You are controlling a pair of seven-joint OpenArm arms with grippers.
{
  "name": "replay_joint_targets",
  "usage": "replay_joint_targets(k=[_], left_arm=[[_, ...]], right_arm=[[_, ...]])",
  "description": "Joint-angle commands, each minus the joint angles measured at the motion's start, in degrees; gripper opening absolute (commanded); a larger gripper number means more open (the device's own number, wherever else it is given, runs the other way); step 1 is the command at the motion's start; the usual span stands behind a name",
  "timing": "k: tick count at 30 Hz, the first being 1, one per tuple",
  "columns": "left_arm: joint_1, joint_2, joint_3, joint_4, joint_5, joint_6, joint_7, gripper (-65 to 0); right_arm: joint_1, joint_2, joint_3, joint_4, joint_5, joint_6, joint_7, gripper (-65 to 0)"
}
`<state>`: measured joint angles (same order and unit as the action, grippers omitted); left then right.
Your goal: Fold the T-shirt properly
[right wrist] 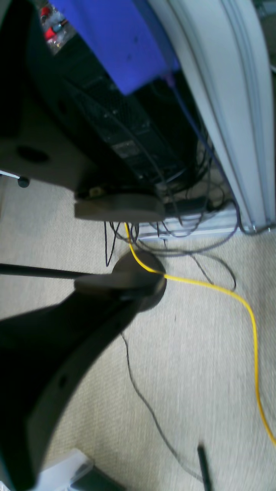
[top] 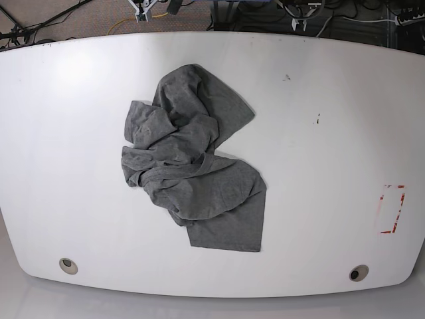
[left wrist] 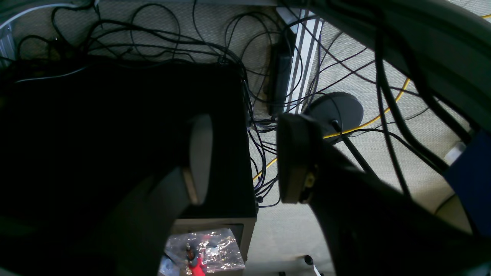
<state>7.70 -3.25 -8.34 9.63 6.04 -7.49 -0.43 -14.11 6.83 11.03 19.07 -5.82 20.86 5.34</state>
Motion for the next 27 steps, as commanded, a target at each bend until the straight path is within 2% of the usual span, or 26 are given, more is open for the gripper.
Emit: replay_joint_targets(k=[1,19,27], left_arm=[[0.47,0.07,-0.18,-0.06,0.02,0.18,-0.15,-39.9],[0.78,0.48,-0.15,0.53,-0.02,-0.29,-0.06,-40.1],[5.35,0.30,-0.32,4.04,-0.20,-0.29,-6.56,-40.1]], right_arm=[[-1.26,0.05,-0.01,1.31,0.11,0.22,0.22,-45.3],[0.00,-0.54,0.01,0.40,-0.02,-0.16,0.85,-45.0],[-2.29,-0.37,0.36,0.40,0.51,-0.16,6.30,-45.2]])
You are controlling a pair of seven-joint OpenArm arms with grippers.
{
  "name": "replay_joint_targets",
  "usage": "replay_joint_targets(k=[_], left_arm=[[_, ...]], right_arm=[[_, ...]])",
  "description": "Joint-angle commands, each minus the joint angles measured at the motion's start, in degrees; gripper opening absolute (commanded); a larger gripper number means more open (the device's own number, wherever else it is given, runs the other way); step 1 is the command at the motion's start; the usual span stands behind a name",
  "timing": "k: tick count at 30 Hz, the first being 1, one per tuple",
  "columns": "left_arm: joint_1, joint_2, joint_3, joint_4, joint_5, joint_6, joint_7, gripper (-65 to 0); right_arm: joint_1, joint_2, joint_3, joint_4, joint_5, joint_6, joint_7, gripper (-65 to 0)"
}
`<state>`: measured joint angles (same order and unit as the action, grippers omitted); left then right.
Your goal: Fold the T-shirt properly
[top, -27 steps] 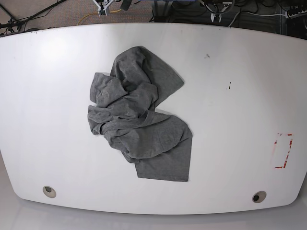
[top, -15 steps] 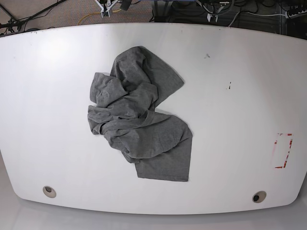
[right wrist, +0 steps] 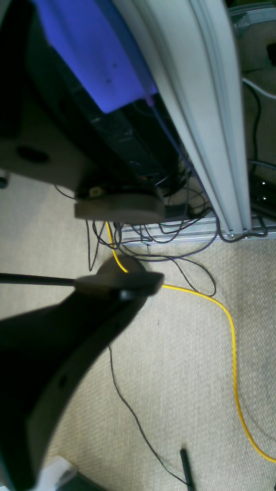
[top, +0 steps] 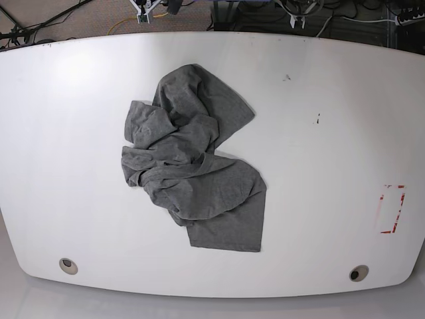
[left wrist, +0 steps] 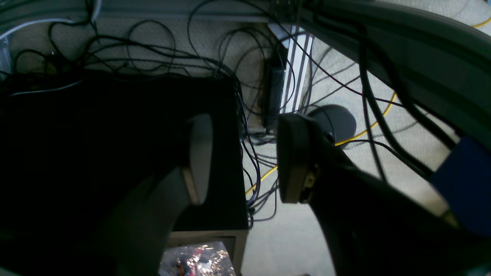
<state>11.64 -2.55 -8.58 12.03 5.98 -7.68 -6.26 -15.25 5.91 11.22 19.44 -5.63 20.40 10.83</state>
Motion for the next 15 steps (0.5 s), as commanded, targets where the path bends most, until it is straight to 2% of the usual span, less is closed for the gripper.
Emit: replay_joint_targets(k=[1,5,11,15], left_arm=[[2.73,-0.22,-0.08,3.92,-0.13,-0.10,-0.73,-40.3],[8.98,0.04,-0.08,13.51,-0.13,-0.10,-0.73,-40.4],[17.59,1.45,-0.08,29.24,-0.13,-0.10,-0.73,-40.4],[23.13,1.62,-0.08,38.74,-0.13,-0.10,-0.73,-40.4]], right_arm=[[-1.24,0.55,0.16,0.12,0.31,0.30,1.26,-45.2],[-3.88,0.55,0.16,2.05,0.31,0.30,1.52,-45.3],[-12.14,0.02,0.16,15.77,0.40,0.30,-0.50,-45.3],[-16.80,-1.56,0.25,23.59,0.49,0.30,-1.73,-45.3]])
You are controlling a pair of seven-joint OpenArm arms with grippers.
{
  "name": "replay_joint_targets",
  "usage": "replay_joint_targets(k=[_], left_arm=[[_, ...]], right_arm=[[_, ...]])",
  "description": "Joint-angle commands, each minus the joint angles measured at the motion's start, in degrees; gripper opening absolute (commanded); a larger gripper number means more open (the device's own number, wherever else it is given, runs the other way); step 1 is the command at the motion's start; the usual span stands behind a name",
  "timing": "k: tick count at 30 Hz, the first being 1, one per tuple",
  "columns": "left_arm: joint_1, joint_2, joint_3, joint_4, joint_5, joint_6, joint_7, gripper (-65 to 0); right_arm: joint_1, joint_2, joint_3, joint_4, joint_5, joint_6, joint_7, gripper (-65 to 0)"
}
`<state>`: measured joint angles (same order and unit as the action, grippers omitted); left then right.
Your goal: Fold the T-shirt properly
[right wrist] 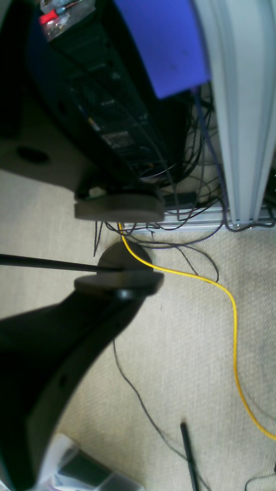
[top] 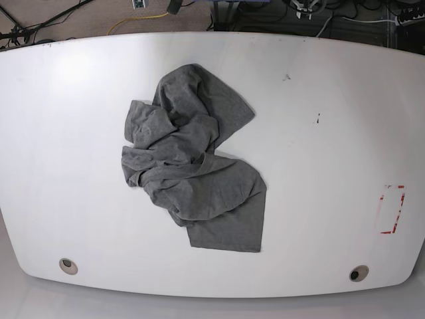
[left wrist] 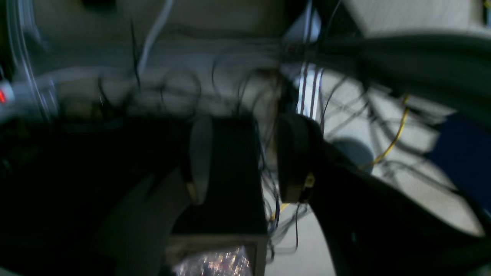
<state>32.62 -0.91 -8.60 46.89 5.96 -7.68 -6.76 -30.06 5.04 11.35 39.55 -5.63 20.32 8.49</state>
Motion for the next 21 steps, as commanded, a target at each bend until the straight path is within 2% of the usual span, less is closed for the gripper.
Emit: replay_joint_targets(k=[1,5,8,11,16,19,21], left_arm=[[3.47,-0.02,-0.06,6.51,-0.11,-0.10,-0.22,-40.4],[9.09,0.07,-0.06,15.83,-0.11,-0.10,-0.22,-40.4],[13.49,0.07,-0.06,22.25,-0.20,-0.10,-0.22,-40.4],[17.80,-0.28,-0.06,29.19,-0.20,-0.10,-0.22,-40.4],[23.60,-0.37,-0.06,36.75,-0.55,-0.10,-0.22,-40.4],[27.47,-0.63,-0.06,41.59,-4.68,-0.10,-0.22,-40.4],[30.02,-2.57,-0.06,44.40,-8.90,-0.10,-0.22,-40.4]], right_arm=[[-3.47,-0.86,0.21,5.77,0.49,0.39,0.61,-45.3],[-8.75,-1.48,0.21,13.50,1.45,0.39,-0.18,-45.3],[-12.79,-1.65,0.21,18.34,5.94,0.39,-0.27,-45.3],[-17.28,-0.51,0.21,24.85,11.30,0.39,-2.29,-45.3],[-24.13,-0.07,0.21,33.64,15.69,0.48,-3.08,-45.3],[-28.79,-0.07,0.21,40.14,17.19,0.48,-3.17,-45.3],[-31.96,-0.42,1.70,44.71,17.72,0.48,-3.17,-45.3]])
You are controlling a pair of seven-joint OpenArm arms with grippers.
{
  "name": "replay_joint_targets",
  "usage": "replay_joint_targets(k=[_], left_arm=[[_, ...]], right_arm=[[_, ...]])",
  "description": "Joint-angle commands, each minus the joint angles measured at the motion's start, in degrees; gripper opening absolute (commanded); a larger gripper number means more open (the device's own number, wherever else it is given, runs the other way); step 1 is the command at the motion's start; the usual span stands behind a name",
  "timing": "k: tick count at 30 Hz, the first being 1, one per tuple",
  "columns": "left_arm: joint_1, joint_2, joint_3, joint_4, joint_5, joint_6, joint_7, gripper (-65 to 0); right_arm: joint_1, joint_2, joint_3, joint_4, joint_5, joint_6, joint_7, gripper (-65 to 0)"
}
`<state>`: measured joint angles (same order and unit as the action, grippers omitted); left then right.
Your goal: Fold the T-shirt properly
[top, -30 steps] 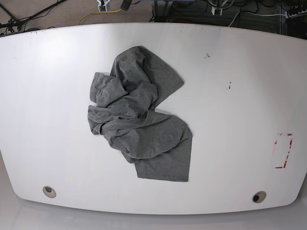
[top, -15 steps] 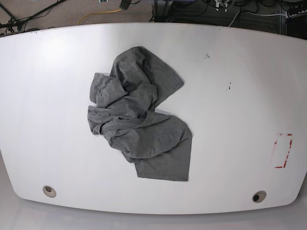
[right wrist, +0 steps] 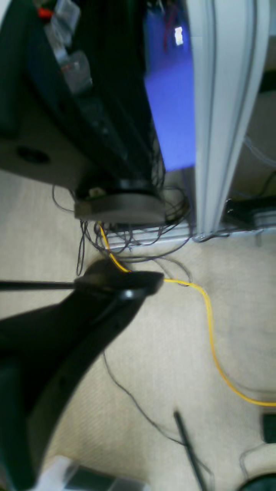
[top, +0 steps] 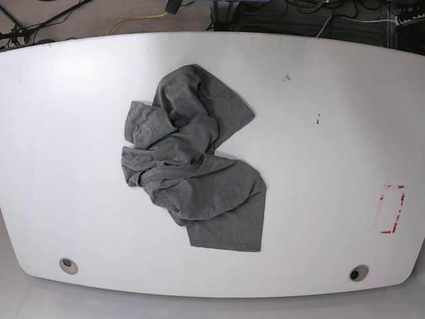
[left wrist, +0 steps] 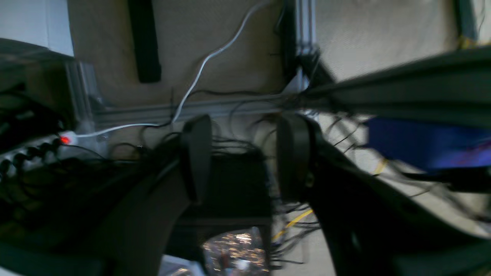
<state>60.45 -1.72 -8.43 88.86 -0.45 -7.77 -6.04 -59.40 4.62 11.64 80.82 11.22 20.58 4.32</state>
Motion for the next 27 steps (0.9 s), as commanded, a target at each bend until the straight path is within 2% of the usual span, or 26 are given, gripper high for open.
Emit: replay_joint_targets(k=[1,7,14,20,22,27], left_arm=[[2.81,-2.28,-0.23,3.49,-3.73,-0.01,-0.95,-40.4],[7.55,-5.10,-0.23,11.05,-9.53,-0.01,-0.95,-40.4],[10.81,-5.98,-0.41,19.40,-9.79,-0.01,-0.95,-40.4],[10.46,-5.71,-1.90,23.36,-9.79,-0.01,-0.95,-39.9],[10.10,-5.62,-1.82,23.62,-9.79,-0.01,-0.95,-36.8],[7.29,-5.62,-0.67,25.03,-9.79,-0.01,-0.95,-24.4]], right_arm=[[-3.50,-0.18,2.03,5.03,0.95,0.21,0.91,-45.3],[-9.04,-2.64,5.90,15.67,1.04,0.65,0.65,-45.3],[-12.56,-3.08,8.10,25.95,1.13,0.56,0.65,-45.3],[-10.01,-4.67,9.77,30.79,1.13,0.65,0.65,-45.3],[-8.43,-4.58,9.77,31.58,1.13,0.74,0.65,-45.3],[-3.50,-4.49,9.68,32.28,0.69,0.74,0.65,-45.0]])
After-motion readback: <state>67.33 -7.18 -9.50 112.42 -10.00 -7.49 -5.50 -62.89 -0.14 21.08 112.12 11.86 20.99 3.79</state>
